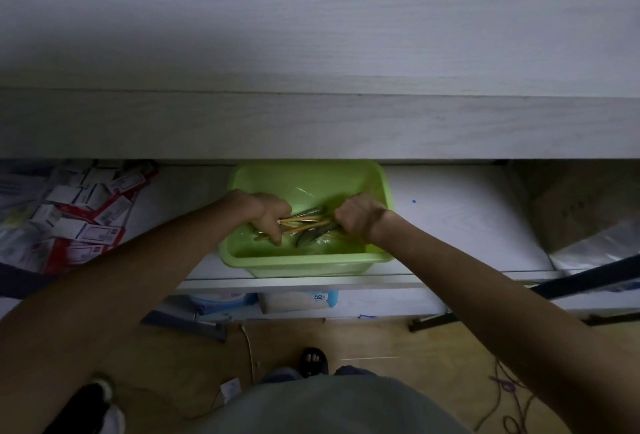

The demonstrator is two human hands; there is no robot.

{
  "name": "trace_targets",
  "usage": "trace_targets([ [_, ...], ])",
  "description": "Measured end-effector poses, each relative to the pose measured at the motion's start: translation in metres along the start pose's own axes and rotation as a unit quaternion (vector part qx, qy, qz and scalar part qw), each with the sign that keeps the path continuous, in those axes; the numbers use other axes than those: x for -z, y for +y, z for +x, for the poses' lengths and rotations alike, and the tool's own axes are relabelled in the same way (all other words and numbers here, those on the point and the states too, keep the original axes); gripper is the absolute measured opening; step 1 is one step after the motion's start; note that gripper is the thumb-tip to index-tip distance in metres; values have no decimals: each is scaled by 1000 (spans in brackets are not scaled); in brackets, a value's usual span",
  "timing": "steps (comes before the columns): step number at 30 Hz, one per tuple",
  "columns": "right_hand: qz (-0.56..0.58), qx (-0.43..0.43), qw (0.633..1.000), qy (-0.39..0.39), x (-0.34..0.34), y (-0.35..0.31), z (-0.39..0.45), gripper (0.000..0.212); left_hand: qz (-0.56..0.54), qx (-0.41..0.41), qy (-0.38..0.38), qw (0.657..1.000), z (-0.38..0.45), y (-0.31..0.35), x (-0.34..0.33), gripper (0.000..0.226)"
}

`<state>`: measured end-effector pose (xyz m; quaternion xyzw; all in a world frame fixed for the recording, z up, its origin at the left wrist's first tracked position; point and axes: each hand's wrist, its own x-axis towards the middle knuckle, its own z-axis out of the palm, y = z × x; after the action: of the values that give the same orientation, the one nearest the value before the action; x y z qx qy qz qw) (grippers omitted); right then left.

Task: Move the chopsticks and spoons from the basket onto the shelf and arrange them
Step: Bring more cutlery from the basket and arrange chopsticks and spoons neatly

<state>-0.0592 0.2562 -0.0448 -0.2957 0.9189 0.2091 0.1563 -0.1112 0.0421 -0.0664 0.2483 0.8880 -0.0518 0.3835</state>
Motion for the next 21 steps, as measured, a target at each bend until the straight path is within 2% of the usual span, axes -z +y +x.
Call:
trace_targets([
  [4, -1, -3, 1000, 12, -1, 0, -7, 30, -53, -1, 3, 999, -4, 3, 8, 35],
  [10, 6, -11, 999, 30, 12, 3, -20, 31, -50, -6, 33, 998, -25, 4, 22, 40],
  [17, -1, -24, 998, 59, 28, 1, -44, 33, -50, -15, 108, 993, -65, 5, 34, 43],
  [21, 12, -59, 994, 87, 42, -2, -65, 31, -72, -25, 155, 985, -90, 7, 38, 43],
])
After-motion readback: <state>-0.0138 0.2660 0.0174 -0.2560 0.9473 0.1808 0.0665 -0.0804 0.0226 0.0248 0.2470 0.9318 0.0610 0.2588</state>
